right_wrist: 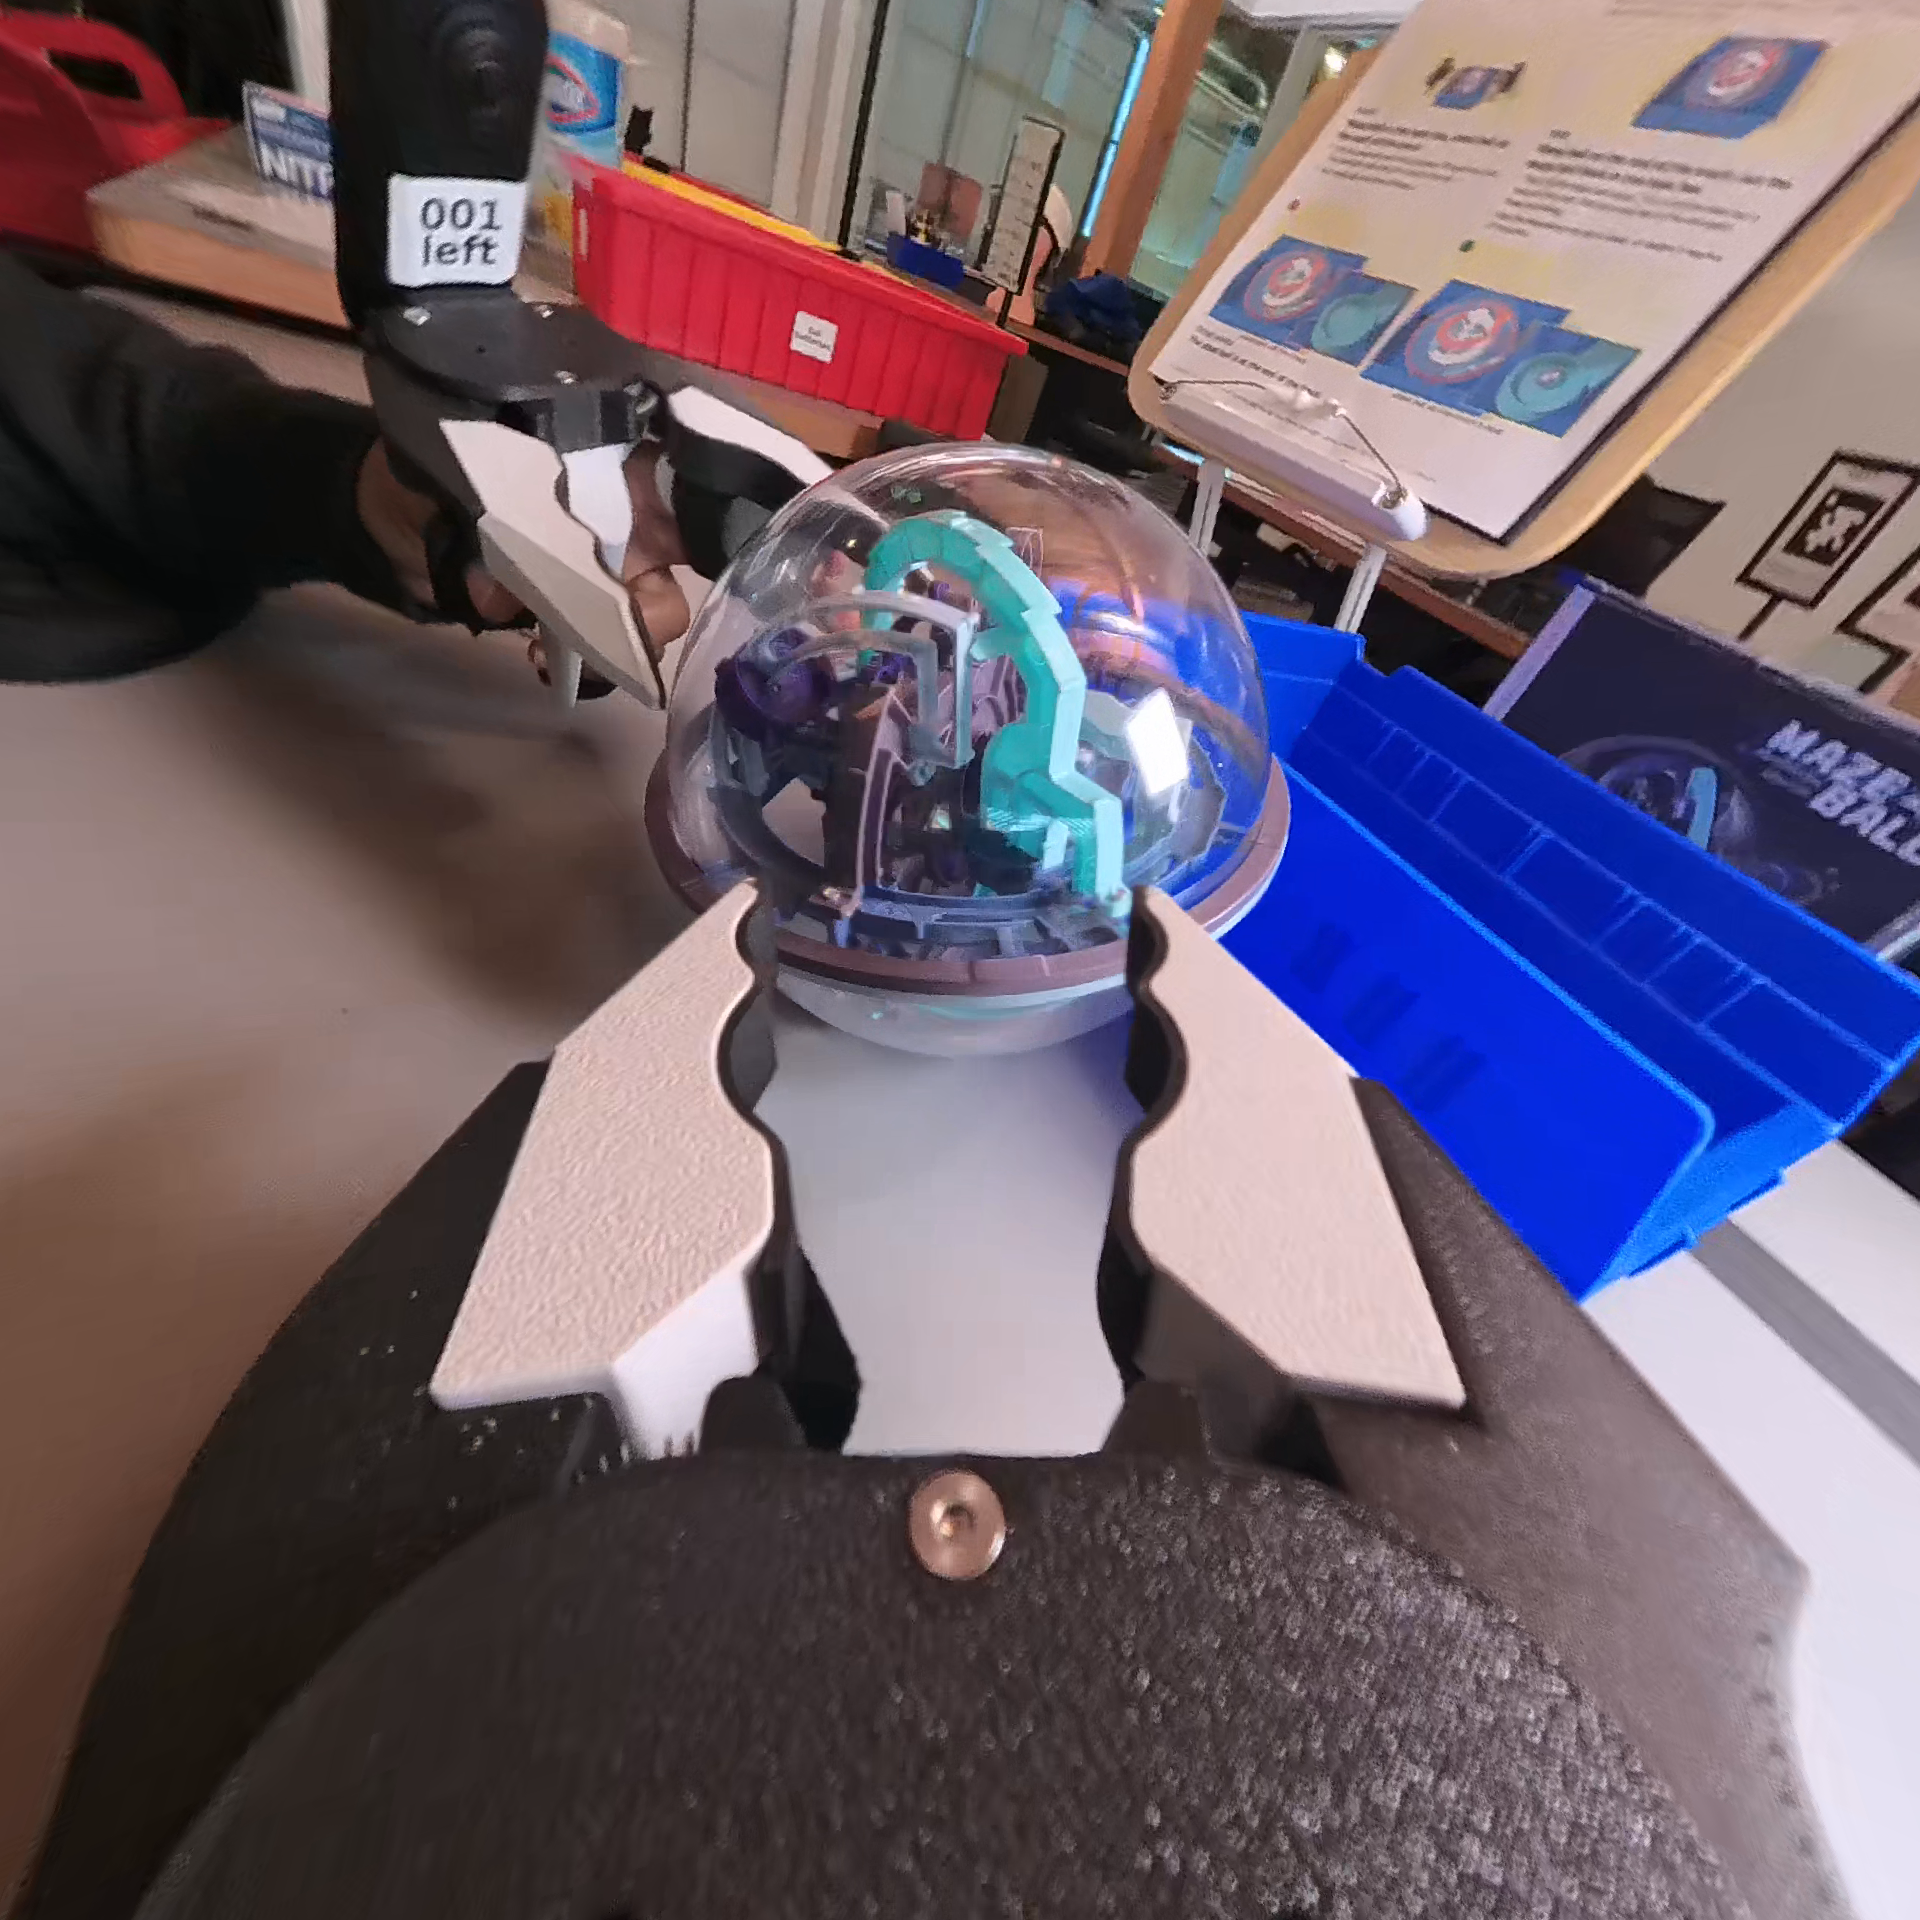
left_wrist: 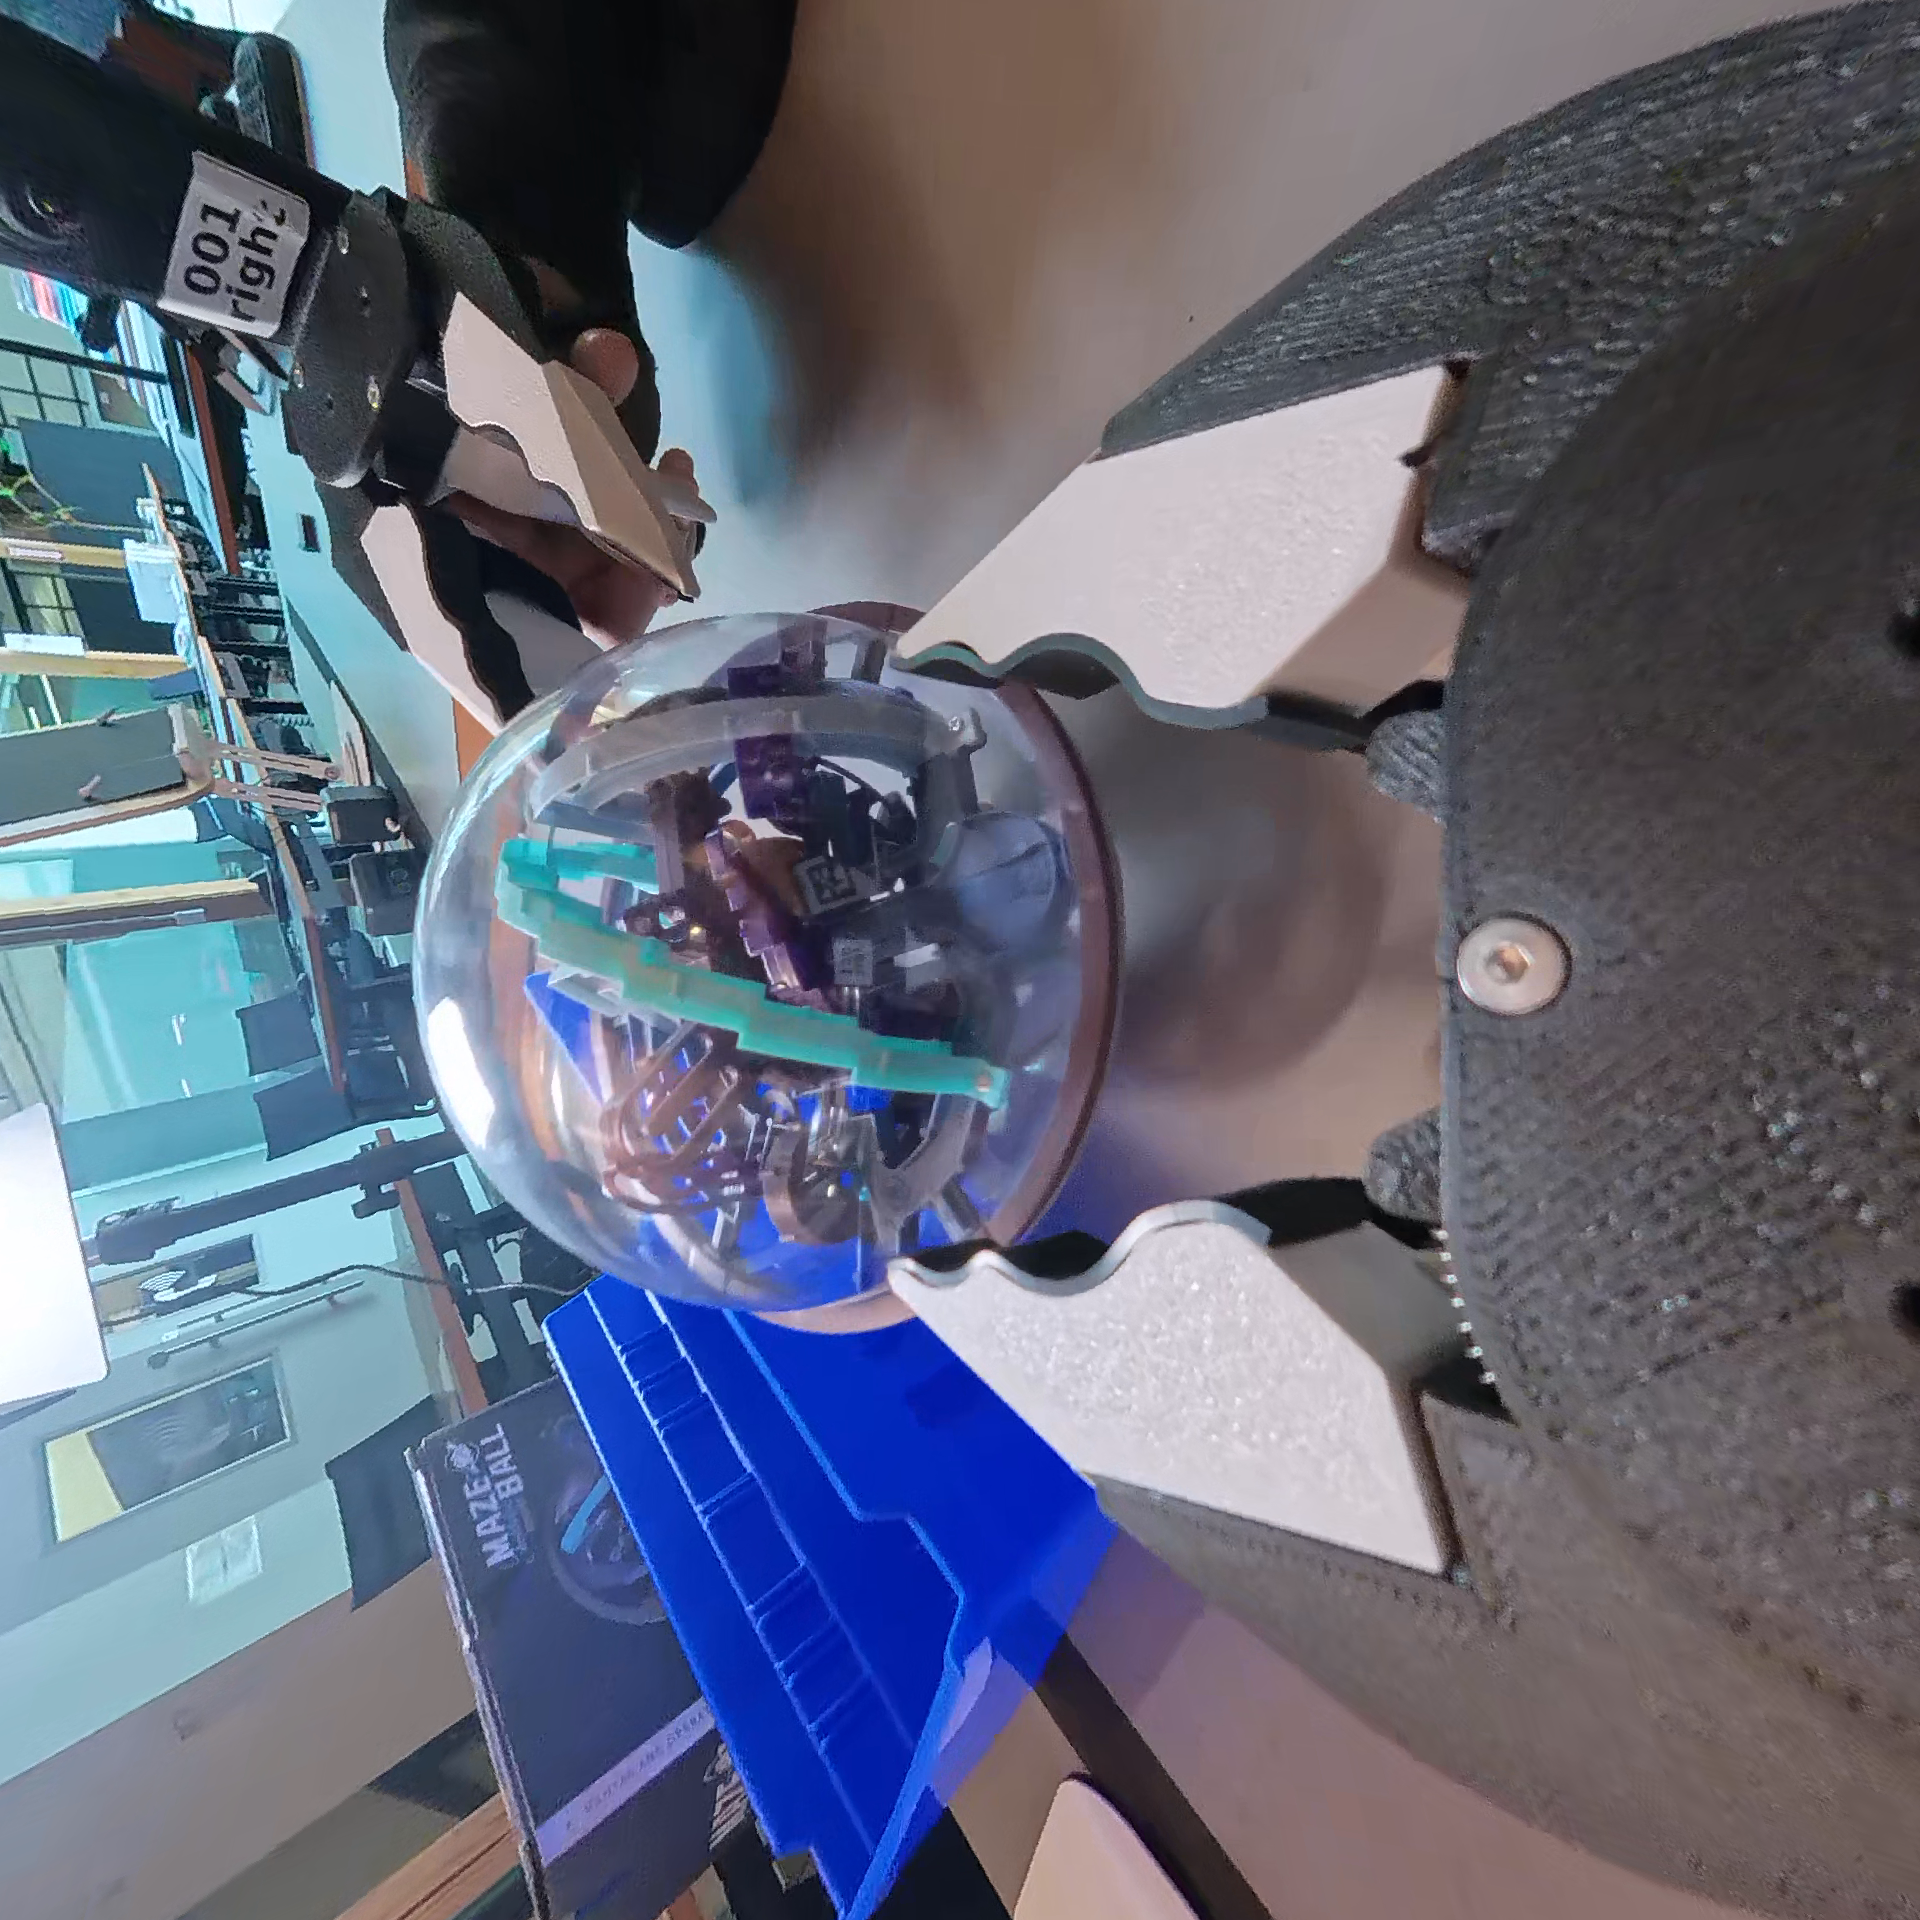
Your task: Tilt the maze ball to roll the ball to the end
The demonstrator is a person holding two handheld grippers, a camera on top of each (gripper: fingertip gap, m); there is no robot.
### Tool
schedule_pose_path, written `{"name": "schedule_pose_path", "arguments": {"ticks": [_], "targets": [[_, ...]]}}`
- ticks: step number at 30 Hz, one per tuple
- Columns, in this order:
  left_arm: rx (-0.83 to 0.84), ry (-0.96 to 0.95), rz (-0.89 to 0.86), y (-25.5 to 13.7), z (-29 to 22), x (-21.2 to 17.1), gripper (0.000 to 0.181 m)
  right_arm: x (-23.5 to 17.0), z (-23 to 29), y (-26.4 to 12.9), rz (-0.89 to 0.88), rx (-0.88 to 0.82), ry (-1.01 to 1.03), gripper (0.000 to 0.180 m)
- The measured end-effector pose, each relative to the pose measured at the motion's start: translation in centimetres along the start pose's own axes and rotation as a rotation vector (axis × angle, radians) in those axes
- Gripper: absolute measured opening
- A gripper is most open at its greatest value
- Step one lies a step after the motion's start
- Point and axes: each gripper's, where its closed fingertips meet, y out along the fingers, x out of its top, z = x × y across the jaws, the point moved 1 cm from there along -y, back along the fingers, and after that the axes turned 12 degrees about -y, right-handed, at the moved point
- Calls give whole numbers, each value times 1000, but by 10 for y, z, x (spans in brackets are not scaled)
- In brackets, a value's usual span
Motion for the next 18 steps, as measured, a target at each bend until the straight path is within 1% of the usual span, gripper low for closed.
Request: {"name": "schedule_pose_path", "arguments": {"ticks": [3,5,8,11,13,15,18], "targets": [[-2,-3,-17,-5,3,3,105,-7,-6,1,17,2,96,87],[-6,-24,-6,-7,7,1,109,-12,-6,3,29,13,137,95],[-46,-75,46,-3,6,-11,121,-16,-7,5,44,-1,122,98],[-62,-48,81,3,-1,-16,124,-22,-2,9,77,6,100,100],[-77,-53,85,9,-7,-16,124,-22,-1,9,85,2,83,97],[-46,-39,104,12,-4,-19,124,-20,-2,7,77,-3,76,89],[-38,-33,91,10,0,-17,119,-18,-1,4,62,17,72,75]]}}
